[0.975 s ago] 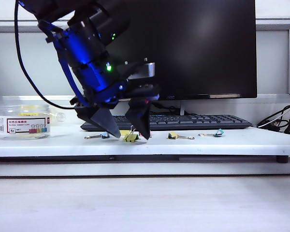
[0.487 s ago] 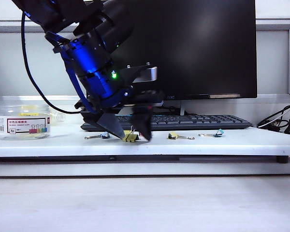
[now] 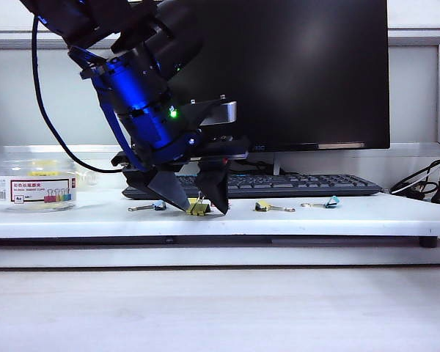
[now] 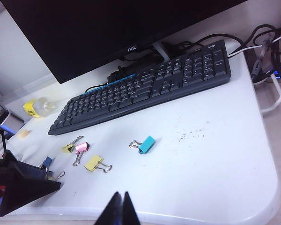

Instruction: Pick up the clips with the largest number of clips of the same color on the table and place them in a round transparent plastic box.

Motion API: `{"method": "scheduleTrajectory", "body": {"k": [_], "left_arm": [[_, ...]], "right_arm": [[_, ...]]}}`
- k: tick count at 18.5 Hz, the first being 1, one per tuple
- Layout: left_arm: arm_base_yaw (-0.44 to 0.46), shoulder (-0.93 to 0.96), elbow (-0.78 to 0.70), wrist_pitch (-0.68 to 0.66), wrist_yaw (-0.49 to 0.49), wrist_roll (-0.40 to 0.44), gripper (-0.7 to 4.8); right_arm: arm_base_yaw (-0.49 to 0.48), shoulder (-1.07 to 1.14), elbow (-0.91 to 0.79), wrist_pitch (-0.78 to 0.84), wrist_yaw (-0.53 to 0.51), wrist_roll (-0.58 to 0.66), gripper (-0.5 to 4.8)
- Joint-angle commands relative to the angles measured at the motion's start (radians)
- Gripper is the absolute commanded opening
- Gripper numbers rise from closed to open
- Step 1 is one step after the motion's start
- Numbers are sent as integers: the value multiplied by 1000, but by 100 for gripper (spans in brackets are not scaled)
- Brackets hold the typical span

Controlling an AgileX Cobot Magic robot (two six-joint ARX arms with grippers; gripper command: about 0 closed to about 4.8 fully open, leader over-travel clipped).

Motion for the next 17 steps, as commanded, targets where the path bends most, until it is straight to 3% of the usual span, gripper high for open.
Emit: {"method": "scheduleTrajectory", "body": {"k": [1, 7, 10, 17], "left_arm": [[-2, 11, -10, -102, 15, -32, 305], [-6, 11, -10, -136, 15, -43, 301], [-14, 11, -10, -146, 15, -43, 238], [-19, 11, -10, -145, 14, -43, 235]], "right_arm": [[0, -2, -3, 18, -3, 3, -1], [0, -2, -3, 18, -3, 3, -1], [0, -2, -3, 18, -3, 3, -1], [0, -2, -3, 18, -3, 4, -1]]}}
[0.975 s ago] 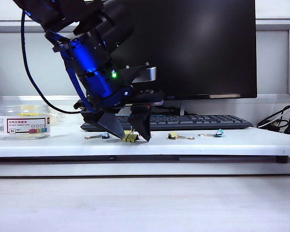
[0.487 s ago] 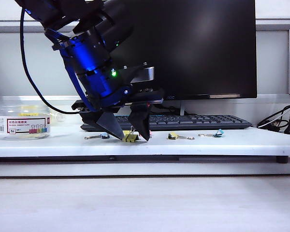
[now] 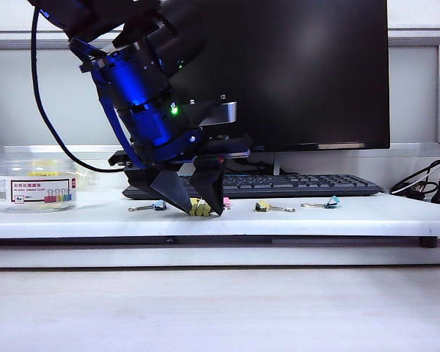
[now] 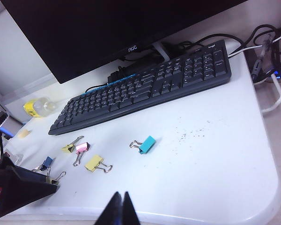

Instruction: Pick up the clips with the largest number of clips of the same color on the table and place them in a round transparent plastic box.

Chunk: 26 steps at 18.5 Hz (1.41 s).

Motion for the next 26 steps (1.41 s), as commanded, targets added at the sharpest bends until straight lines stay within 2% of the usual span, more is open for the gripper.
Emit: {"method": "scheduleTrajectory", "body": {"k": [1, 4, 6, 22, 26], "left_arm": [[-2, 18, -15, -95, 26, -8, 212], [-2, 18, -15, -84, 26, -19, 199], [-2, 18, -15, -82, 26, -19, 116], [-2, -8, -11, -51, 21, -19, 111], [-1, -59, 3, -49, -13, -6, 111]], "right_arm": [[0, -2, -3, 18, -3, 4, -1], [0, -2, -3, 18, -3, 4, -1], [0, -2, -3, 18, -3, 14, -1], [0, -2, -3, 18, -6, 22, -1], [0, -2, -3, 18, -6, 22, -1]]}}
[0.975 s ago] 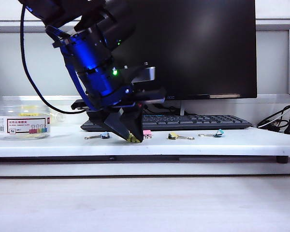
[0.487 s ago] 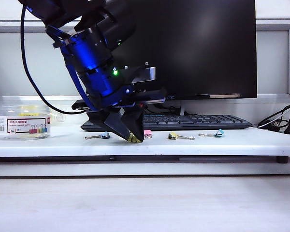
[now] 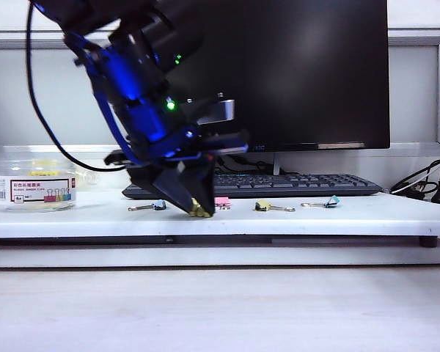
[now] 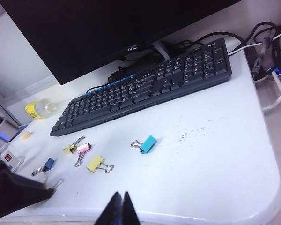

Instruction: Pick up the clips with the largest number of clips of the same color on the table and place them in a round transparent plastic box.

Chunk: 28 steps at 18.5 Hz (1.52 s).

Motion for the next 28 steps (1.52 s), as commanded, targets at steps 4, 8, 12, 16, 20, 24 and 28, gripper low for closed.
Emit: {"method": "scheduleTrajectory", "body": {"k": [4, 8, 12, 16, 20, 24, 28], "left_arm": [[-1, -34, 61, -66, -38, 29, 111], [-1, -45, 73, -98, -70, 47, 111], [16, -134, 73, -171, -181, 115, 111], [159, -283, 73, -296, -179, 129, 111], [339, -365, 72, -374, -107, 167, 111], [395, -357, 68, -364, -79, 183, 111], [405, -307, 68, -341, -124, 209, 111]], "right_arm": [[0, -2, -3, 18, -6, 4, -1], [0, -2, -3, 17, -24, 4, -1], [0, -2, -3, 17, -24, 4, -1], [0, -2, -3, 17, -24, 4, -1], [0, -2, -3, 17, -24, 4, -1], [0, -2, -3, 18, -24, 4, -1], [0, -2, -3, 18, -32, 4, -1]]}}
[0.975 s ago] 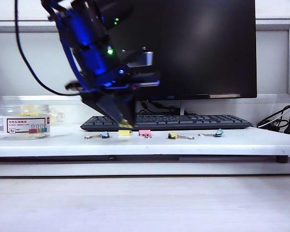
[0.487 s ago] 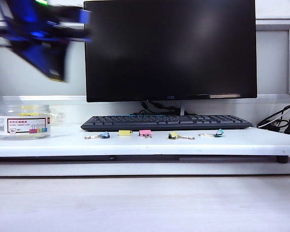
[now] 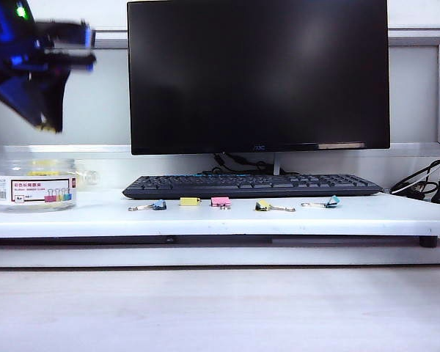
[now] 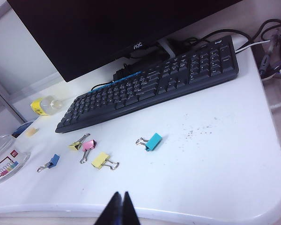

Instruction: Pick up the clips with the largest number of clips of the same color on the table and place them in a round transparent plastic box.

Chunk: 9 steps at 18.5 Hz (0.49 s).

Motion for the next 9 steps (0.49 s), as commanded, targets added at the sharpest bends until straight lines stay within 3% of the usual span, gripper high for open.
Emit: {"method": "scheduleTrajectory", "body": {"k": [1, 3, 9], "left_arm": [[12, 27, 2, 31, -30, 29, 111], [22, 41, 2, 64, -67, 35, 111], [89, 81, 2, 75, -41, 44, 112]], "right_arm": [[0, -2, -3, 18, -10, 3, -1], [0, -2, -3, 18, -14, 3, -1], [0, -2, -3, 18, -16, 3, -1]]}}
